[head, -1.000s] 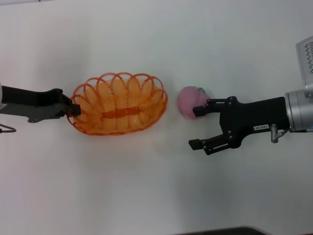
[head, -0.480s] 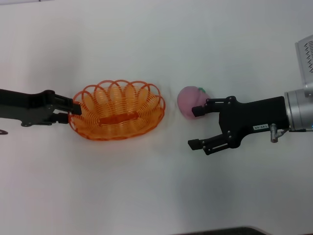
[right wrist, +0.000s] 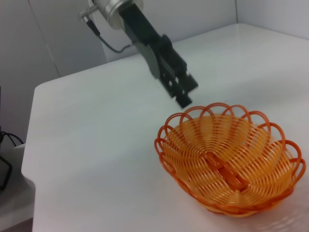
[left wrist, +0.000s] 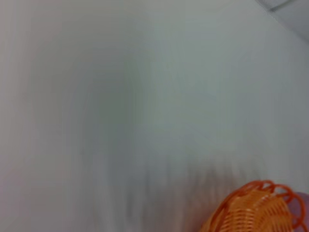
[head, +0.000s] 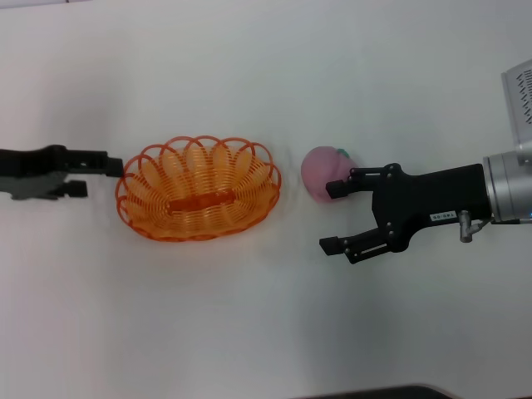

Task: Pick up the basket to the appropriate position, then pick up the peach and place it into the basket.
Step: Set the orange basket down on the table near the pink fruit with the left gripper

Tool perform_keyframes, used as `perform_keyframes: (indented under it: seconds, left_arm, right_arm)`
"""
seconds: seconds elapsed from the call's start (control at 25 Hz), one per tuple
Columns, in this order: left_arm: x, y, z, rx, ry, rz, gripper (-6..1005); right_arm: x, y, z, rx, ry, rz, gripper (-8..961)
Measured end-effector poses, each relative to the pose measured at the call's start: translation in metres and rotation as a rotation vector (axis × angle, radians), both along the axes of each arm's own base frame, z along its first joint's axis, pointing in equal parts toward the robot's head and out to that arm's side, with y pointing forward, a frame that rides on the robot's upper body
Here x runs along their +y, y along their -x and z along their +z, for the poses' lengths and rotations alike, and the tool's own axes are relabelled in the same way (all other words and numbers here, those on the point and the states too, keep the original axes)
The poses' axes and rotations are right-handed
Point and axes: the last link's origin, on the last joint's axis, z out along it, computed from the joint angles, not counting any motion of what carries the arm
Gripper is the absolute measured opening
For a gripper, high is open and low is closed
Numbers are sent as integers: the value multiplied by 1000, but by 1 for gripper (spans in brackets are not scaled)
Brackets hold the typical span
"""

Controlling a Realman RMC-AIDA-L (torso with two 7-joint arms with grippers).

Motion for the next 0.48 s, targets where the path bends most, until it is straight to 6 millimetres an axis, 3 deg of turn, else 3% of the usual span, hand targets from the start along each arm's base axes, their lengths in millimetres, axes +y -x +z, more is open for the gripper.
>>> perform_keyframes:
  seconds: [0.28, 0.48]
  left_arm:
    - [-8, 11, 26, 9, -195, -443, 871]
    - [-29, 23, 23, 151, -217, -822, 887]
  right_arm:
    - [0, 0, 0, -1, 0, 2, 946]
    - [0, 1, 0, -2, 1, 5, 946]
